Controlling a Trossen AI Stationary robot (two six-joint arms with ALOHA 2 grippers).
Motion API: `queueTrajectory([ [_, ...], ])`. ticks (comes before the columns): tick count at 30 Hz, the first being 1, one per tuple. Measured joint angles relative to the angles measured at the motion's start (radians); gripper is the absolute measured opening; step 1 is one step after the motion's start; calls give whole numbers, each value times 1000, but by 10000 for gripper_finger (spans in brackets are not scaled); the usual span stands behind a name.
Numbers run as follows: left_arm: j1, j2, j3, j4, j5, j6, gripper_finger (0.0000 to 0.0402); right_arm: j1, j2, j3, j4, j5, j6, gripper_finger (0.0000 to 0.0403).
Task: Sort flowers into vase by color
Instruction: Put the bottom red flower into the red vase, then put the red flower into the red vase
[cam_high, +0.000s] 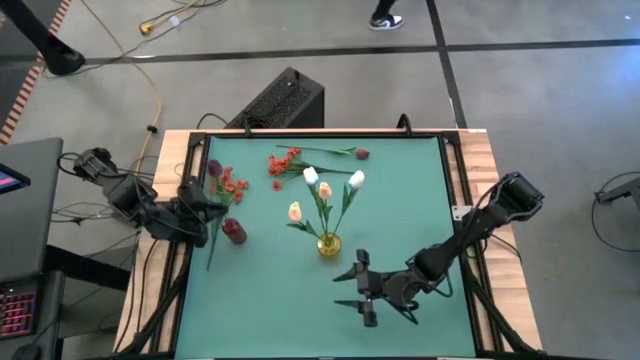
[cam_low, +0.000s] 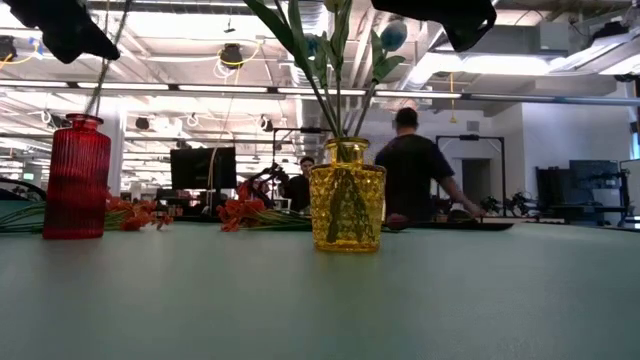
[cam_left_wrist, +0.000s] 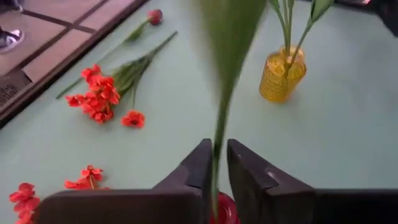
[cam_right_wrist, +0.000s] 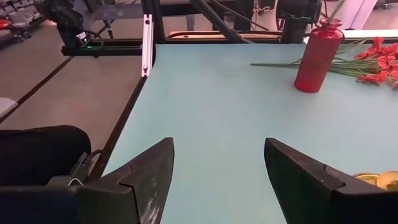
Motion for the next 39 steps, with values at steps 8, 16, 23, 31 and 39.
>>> queueTrajectory([
  [8,0,47,0,-2,136,-5,113,0,0,0,0,0,16,276],
  [16,-1,48,43,-108,298,-145,143,0,0,0,-1,0,21,276],
  [23,-1,61,48,-123,440,-322,137,-1,0,0,-93,1,33,276],
  [31,-2,176,46,-47,446,-202,135,-24,-59,-1,-463,130,170,276],
  [39,-2,239,46,-28,515,-136,134,-245,-190,-86,-724,45,162,276],
])
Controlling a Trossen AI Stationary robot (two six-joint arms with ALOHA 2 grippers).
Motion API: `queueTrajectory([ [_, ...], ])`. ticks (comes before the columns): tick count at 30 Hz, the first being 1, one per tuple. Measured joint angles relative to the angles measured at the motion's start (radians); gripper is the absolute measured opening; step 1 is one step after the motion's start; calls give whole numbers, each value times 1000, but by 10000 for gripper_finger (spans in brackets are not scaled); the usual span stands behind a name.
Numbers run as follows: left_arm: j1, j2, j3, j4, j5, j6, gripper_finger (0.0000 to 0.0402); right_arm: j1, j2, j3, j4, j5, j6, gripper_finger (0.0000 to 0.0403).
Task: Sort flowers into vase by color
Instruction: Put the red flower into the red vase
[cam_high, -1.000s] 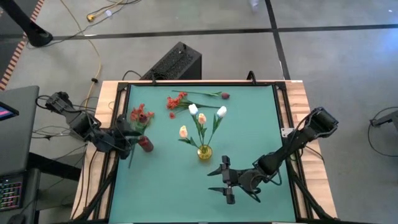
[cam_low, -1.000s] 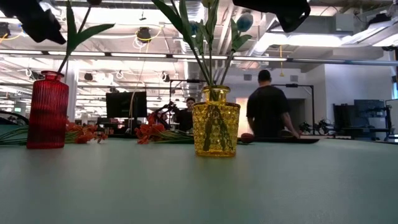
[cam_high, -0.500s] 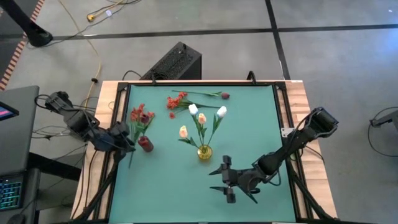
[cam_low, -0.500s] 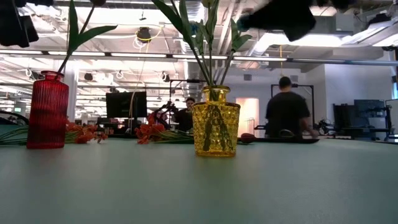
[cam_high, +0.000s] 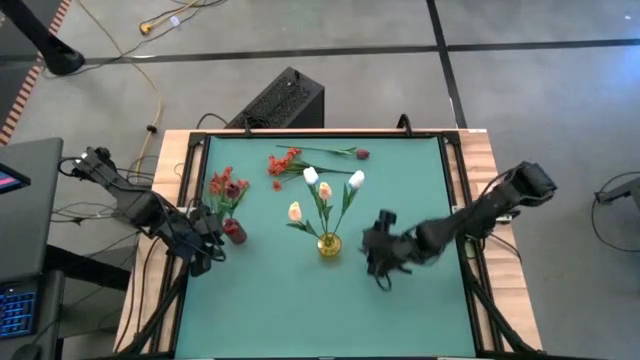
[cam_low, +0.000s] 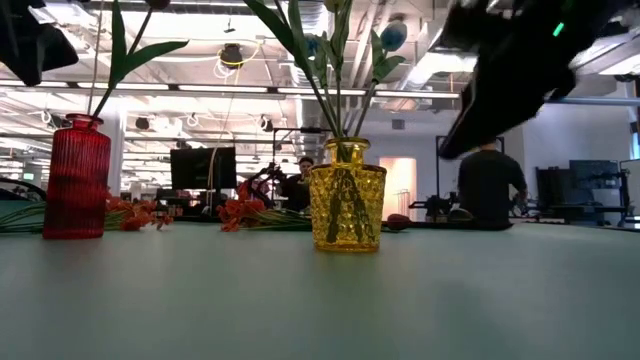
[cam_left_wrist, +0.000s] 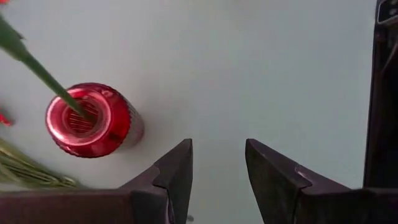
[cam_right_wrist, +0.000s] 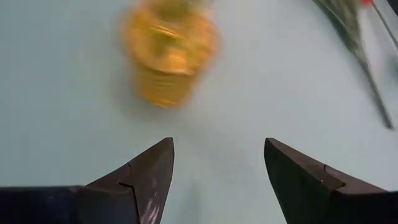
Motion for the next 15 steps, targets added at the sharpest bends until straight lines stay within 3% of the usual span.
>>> queueTrajectory([
  [9,0,-10,0,29,-86,5,134,-433,-202,-263,229,-174,-267,276],
  [15,0,-11,0,93,-201,73,134,-758,-196,-265,373,-408,-575,276],
])
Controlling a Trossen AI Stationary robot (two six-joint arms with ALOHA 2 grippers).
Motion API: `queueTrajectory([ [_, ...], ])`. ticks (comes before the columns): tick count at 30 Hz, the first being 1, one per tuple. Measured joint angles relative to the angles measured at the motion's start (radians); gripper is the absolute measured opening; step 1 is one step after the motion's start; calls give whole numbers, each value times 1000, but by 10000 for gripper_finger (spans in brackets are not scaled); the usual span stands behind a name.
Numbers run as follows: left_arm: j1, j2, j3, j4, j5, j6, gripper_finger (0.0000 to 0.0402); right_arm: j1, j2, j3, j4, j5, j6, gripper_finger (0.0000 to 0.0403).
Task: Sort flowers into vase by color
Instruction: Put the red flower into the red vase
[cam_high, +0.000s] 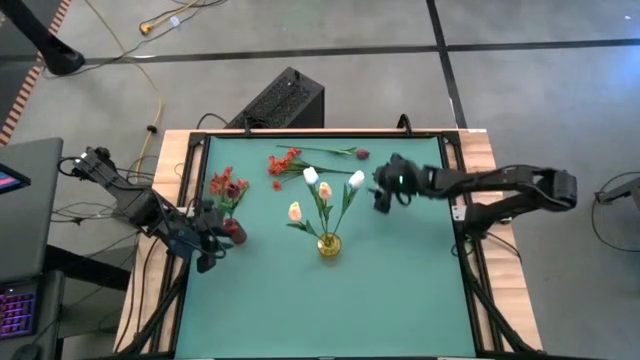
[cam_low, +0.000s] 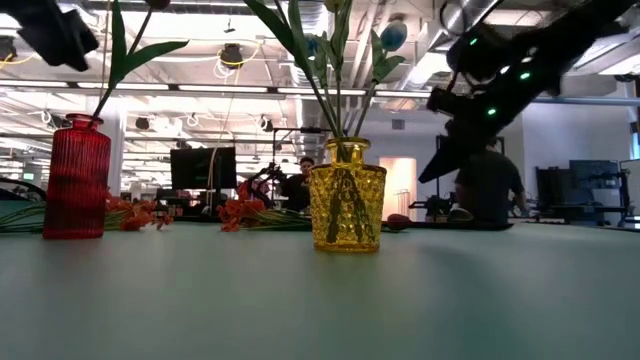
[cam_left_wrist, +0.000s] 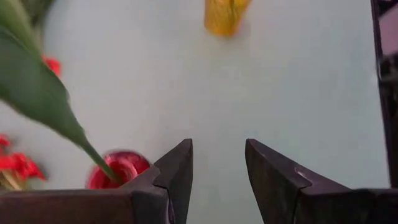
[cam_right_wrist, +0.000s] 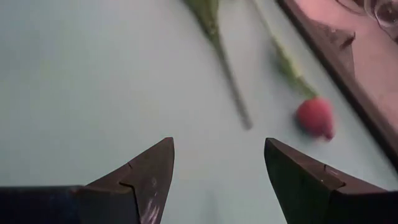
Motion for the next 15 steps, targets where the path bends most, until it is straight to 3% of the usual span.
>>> queueTrajectory([
  [7,0,0,0,42,-59,9,134,-282,233,231,-10,-238,-225,276],
  [10,0,0,0,42,-69,10,134,-320,368,387,-68,-318,-293,276],
  [15,0,0,0,41,-107,39,134,-336,615,688,-310,-329,-370,276],
])
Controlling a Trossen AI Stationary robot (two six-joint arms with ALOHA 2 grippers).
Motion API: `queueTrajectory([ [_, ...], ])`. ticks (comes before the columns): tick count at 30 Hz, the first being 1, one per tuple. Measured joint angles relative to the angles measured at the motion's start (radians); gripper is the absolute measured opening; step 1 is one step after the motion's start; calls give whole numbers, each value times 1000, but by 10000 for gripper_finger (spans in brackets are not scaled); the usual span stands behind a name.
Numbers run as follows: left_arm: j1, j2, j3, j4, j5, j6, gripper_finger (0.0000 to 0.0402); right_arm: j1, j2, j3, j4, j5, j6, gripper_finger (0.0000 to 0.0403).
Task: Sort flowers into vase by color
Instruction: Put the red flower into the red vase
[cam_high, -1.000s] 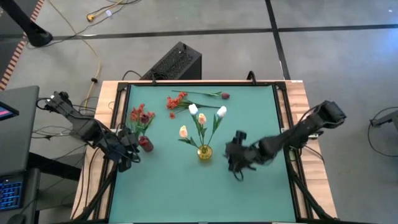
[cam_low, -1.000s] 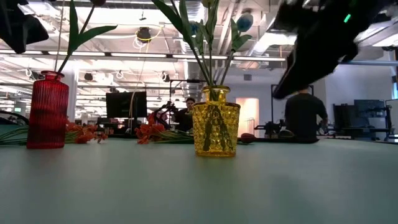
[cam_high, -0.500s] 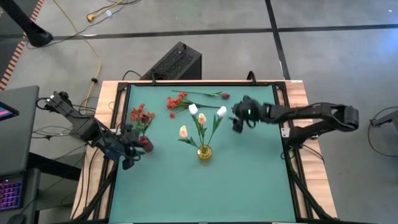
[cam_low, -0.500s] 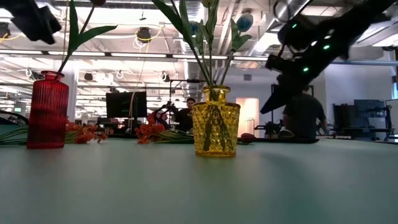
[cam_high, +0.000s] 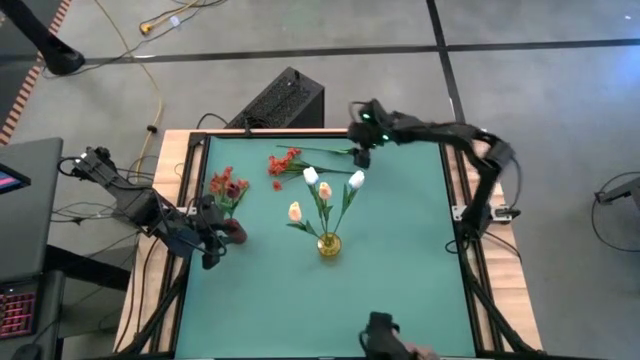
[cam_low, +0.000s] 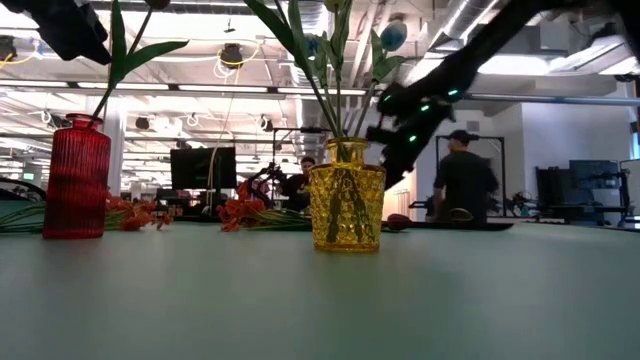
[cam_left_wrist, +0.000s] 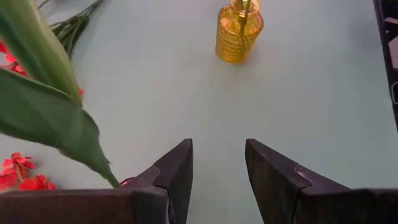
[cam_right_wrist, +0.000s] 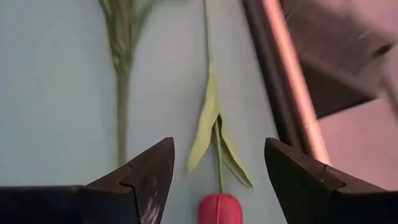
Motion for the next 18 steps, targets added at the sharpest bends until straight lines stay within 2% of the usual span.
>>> queueTrajectory([
  [5,0,0,0,0,-5,-12,134,0,158,169,-156,-3,-18,276],
  [12,0,0,0,0,0,4,134,0,239,194,-192,35,-15,271],
  [15,0,0,0,-1,-1,25,134,0,241,195,-226,44,-15,243],
  [18,0,0,0,-1,-5,52,134,1,236,195,-237,55,2,183],
])
